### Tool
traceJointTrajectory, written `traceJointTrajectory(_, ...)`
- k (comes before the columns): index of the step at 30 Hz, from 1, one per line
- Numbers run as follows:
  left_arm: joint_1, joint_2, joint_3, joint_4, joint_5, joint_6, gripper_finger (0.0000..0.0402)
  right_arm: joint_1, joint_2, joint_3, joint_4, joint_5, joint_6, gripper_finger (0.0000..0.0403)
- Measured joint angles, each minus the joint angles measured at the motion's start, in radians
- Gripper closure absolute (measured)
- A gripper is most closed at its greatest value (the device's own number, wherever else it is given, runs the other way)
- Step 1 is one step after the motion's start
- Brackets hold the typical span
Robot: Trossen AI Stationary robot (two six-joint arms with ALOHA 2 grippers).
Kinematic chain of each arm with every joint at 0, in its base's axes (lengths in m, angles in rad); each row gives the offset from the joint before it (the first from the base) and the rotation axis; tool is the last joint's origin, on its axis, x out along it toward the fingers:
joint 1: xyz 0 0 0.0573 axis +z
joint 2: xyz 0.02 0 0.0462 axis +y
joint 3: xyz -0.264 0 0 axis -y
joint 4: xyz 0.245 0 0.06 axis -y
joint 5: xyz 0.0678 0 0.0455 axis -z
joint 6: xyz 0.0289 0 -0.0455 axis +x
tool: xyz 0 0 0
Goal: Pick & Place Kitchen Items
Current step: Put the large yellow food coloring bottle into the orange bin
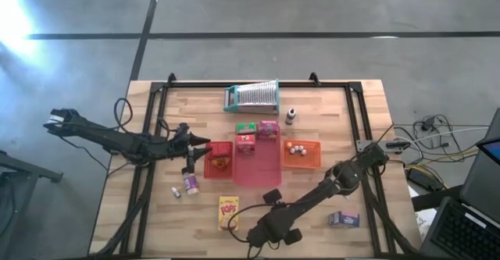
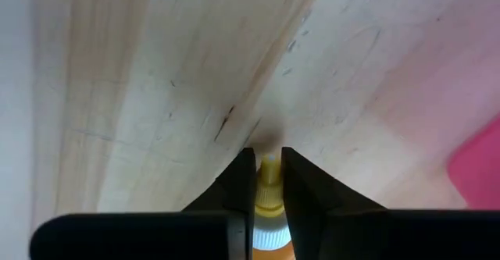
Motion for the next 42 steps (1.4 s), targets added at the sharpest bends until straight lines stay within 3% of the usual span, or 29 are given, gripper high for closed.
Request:
traceJointTrajectory(8,0.0,0.003,0.0,0.0,0.0,0.0,0.0238,0.0,-0.019,0.0,-0.001,0.0,0.003,0.0344)
traceJointTrajectory(14,0.0,0.003,0.0,-0.001,0.0,-0.003,0.0238,0.0,-0.105,0.0,0.013,0.007,0.041,0.0366)
traceJointTrajectory(20,0.0,0.009,0.0,-0.002,0.0,-0.02,0.0238,0.004,-0.301,-0.062,0.105,0.157,0.113,0.0352)
traceJointTrajectory(25,0.0,0.011,0.0,0.0,0.0,-0.021,0.0238,0.004,-0.527,-0.238,0.264,0.24,0.153,0.0358)
traceJointTrajectory(35,0.0,0.011,0.0,0.001,0.0,-0.027,0.0238,-0.004,-0.995,-0.715,0.714,0.387,0.121,0.0356)
traceJointTrajectory(42,0.0,0.011,0.0,0.001,0.0,-0.027,0.0238,-0.075,-1.252,-1.033,0.965,0.406,0.031,0.0365)
